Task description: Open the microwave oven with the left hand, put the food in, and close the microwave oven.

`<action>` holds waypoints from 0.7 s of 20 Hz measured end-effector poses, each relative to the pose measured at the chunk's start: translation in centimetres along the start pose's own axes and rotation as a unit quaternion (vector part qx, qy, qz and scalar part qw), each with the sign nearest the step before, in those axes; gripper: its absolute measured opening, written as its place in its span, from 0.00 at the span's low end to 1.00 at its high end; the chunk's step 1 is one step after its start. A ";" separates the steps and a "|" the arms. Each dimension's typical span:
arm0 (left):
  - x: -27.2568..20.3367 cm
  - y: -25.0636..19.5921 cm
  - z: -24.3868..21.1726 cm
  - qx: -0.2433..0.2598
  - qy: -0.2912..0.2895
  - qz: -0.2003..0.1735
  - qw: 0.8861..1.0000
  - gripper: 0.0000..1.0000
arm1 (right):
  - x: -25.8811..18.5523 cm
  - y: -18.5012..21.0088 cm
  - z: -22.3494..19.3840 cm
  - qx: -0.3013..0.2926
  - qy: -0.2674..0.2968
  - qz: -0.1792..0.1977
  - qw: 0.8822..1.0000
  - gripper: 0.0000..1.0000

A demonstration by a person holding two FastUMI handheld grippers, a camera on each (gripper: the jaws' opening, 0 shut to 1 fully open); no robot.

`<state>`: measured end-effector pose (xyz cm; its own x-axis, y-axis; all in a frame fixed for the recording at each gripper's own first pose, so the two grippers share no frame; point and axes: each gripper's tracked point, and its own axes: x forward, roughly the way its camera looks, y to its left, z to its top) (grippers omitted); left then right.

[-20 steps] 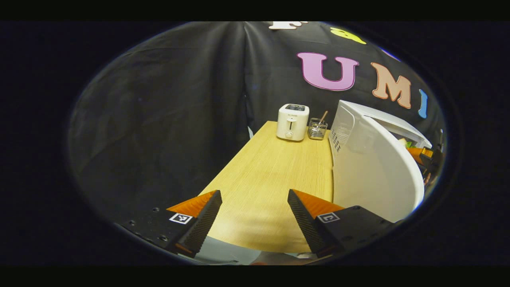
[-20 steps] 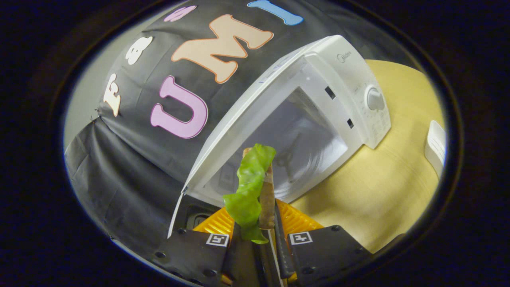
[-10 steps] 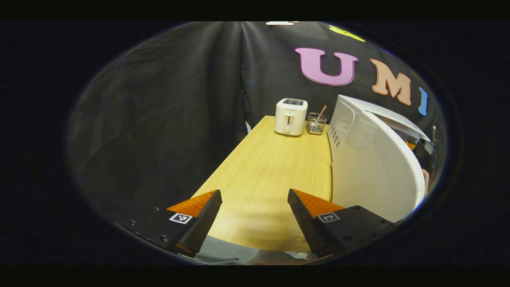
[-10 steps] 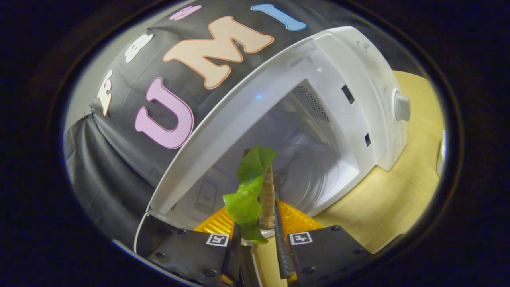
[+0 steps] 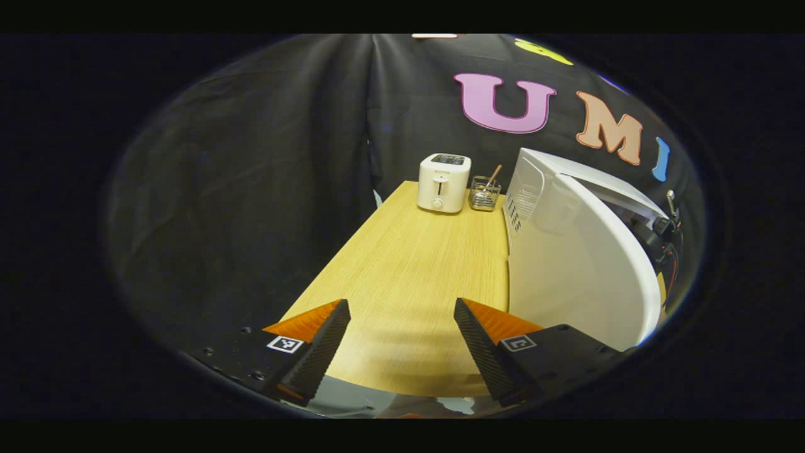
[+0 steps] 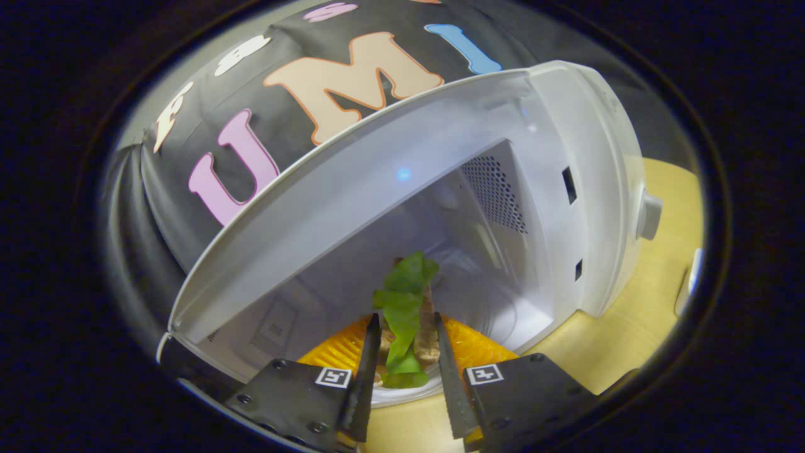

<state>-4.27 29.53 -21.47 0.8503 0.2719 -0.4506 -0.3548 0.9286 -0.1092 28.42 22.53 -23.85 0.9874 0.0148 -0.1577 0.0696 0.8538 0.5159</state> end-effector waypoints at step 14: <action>-0.8 -0.4 -0.7 0.013 -0.003 -0.032 0.999 0.98 | -6.3 -1.2 5.8 -0.085 -0.064 -0.030 0.994 0.99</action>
<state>-5.06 28.78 -21.70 0.8736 0.2129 -0.4376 -0.2888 0.9506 -0.1141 22.98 18.41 -18.61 0.9930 -0.0950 -0.0705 0.1141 0.9268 0.3577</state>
